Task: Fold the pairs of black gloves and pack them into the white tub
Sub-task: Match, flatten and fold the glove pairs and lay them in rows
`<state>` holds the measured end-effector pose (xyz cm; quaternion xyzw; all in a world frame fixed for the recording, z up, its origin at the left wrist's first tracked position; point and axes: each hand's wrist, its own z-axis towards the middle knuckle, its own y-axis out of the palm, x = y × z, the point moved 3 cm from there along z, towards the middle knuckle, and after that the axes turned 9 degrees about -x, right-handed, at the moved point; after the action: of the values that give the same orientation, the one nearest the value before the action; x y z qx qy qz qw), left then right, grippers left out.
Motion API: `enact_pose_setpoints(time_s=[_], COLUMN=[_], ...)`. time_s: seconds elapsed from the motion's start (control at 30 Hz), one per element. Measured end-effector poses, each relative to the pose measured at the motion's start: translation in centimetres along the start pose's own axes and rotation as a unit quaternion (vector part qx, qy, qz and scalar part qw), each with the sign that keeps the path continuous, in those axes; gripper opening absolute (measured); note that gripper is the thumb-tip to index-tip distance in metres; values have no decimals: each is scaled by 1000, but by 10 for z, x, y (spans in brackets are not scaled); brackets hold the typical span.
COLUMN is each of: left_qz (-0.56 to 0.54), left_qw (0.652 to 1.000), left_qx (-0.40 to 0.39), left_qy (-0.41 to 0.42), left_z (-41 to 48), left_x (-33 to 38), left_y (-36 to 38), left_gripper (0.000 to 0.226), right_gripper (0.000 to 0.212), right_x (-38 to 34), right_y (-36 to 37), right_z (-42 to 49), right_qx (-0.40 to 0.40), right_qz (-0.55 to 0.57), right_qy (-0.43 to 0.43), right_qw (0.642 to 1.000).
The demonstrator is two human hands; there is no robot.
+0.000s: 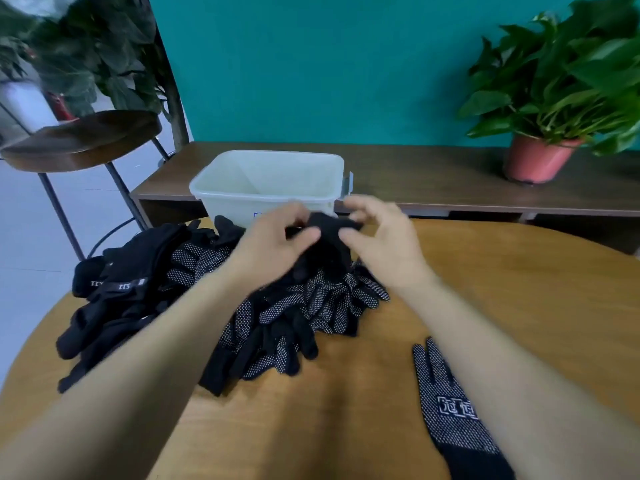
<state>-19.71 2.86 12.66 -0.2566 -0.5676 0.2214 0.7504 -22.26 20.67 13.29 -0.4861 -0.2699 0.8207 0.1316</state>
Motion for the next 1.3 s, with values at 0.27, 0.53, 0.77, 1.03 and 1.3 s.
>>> enact_pose_setpoints(time_s=[0.27,0.53,0.77,1.03,1.3], left_qz=[-168,-154,-142,-128,-224], left_qw=[980,978,981,987,935], left_qx=[-103,-137,-129,-91,-262], left_qy=[-32,-12,-14,-46,-81], left_z=[-25,-55,-67,-70,-69], left_x=[90,123,131,130,142], left_y=[-32,-14,-6,25,103], left_gripper=[12,16,42,20,19], right_gripper=[15,17,19,23,16], right_x=[-65,-73,-73,-54,0], right_y=[-81,-109,-117,-125,-174], right_z=[-16,-59,-81,-100,-137], right_qx=[-202,-191,-182,-167,-165], right_qz=[172,127,133,106,155], right_qy=[83,80,84,107,149], right_qw=[960,970,971,974,963])
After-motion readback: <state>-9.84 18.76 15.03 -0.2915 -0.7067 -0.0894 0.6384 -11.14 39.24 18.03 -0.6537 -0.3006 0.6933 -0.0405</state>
